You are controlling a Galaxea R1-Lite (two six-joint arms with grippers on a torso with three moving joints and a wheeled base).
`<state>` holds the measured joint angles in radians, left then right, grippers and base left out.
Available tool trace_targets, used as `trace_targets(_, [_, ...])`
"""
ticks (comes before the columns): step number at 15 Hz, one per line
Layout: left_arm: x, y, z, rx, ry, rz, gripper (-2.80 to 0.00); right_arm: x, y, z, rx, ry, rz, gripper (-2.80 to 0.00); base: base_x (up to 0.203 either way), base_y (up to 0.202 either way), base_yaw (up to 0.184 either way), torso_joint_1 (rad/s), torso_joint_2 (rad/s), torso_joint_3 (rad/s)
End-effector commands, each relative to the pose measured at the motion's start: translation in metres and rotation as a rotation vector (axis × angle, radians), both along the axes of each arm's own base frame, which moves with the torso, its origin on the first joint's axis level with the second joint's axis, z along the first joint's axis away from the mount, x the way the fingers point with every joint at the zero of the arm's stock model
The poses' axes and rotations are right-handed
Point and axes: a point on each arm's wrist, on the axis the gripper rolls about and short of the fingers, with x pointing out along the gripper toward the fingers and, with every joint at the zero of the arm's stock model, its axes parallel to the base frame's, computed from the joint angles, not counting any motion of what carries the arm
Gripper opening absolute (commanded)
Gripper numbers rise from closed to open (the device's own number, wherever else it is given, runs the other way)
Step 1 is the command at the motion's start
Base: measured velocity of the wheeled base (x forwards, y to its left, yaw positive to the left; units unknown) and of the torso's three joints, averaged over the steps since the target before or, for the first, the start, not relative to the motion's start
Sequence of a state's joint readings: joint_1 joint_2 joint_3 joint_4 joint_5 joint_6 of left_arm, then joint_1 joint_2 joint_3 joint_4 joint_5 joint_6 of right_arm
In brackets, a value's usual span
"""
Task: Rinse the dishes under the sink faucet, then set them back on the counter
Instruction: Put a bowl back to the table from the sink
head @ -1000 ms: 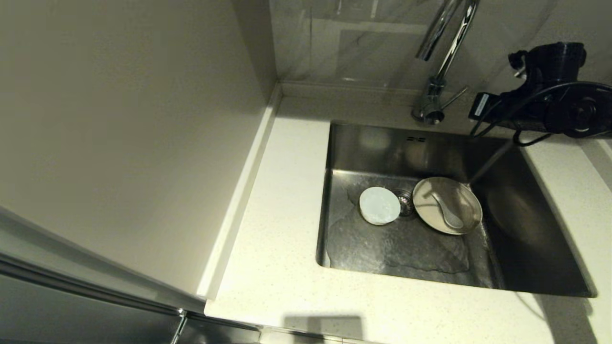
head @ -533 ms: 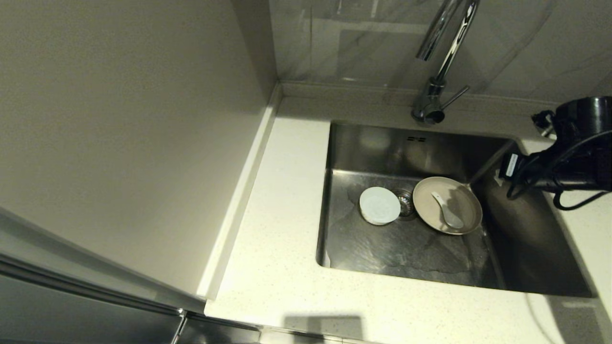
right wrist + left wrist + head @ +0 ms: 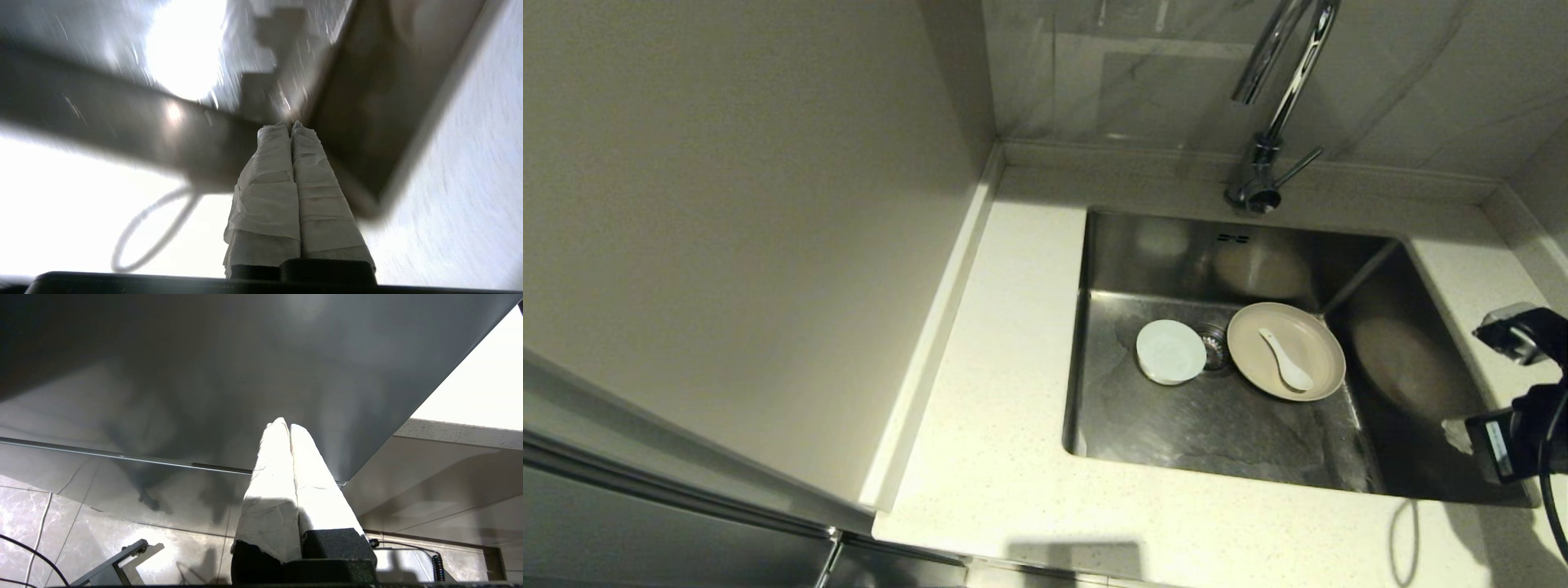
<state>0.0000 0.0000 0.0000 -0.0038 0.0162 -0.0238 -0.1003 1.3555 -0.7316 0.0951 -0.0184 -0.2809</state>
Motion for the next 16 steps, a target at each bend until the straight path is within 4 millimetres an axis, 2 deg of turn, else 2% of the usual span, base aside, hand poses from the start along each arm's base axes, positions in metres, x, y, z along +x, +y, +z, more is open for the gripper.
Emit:
trace_targets(1, [0.0, 0.0, 0.0, -0.001, -0.004, 0.001, -2.8, -0.027, 0.001, -0.005, -0.099, -0.009, -0.057, -2.8, 0.0, 0.0, 0.0, 0.0, 0.0, 0.0])
trace_targets(3, [0.0, 0.0, 0.0, -0.001, -0.004, 0.001, -2.8, -0.021, -0.005, -0.004, -0.15, -0.043, -0.139, -2.8, 0.0, 0.0, 0.0, 0.0, 0.0, 0.0])
trace_targets(5, [0.0, 0.0, 0.0, -0.001, -0.004, 0.001, -2.8, -0.007, -0.007, -0.011, -0.133, -0.005, -0.125, -2.8, 0.0, 0.0, 0.0, 0.0, 0.0, 0.0])
trace_targets(6, [0.0, 0.0, 0.0, -0.001, -0.004, 0.001, -2.8, 0.002, -0.008, -0.012, -0.116, 0.003, -0.121, -2.8, 0.0, 0.0, 0.0, 0.0, 0.0, 0.0])
trace_targets(8, [0.0, 0.0, 0.0, -0.001, -0.004, 0.001, -2.8, 0.03, -0.004, 0.004, -0.05, -0.037, -0.089, -2.8, 0.0, 0.0, 0.0, 0.0, 0.0, 0.0])
trace_targets(12, [0.0, 0.0, 0.0, -0.001, -0.004, 0.001, -2.8, 0.08, 0.034, 0.028, 0.016, -0.07, 0.1, -2.8, 0.0, 0.0, 0.0, 0.0, 0.0, 0.0])
trace_targets(14, [0.0, 0.0, 0.0, -0.001, -0.004, 0.001, -2.8, 0.102, 0.061, 0.022, 0.034, -0.037, 0.173, -2.8, 0.0, 0.0, 0.0, 0.0, 0.0, 0.0])
trace_targets(16, [0.0, 0.0, 0.0, -0.001, -0.004, 0.001, -2.8, 0.12, 0.075, 0.016, 0.03, -0.025, 0.194, -2.8, 0.0, 0.0, 0.0, 0.0, 0.0, 0.0])
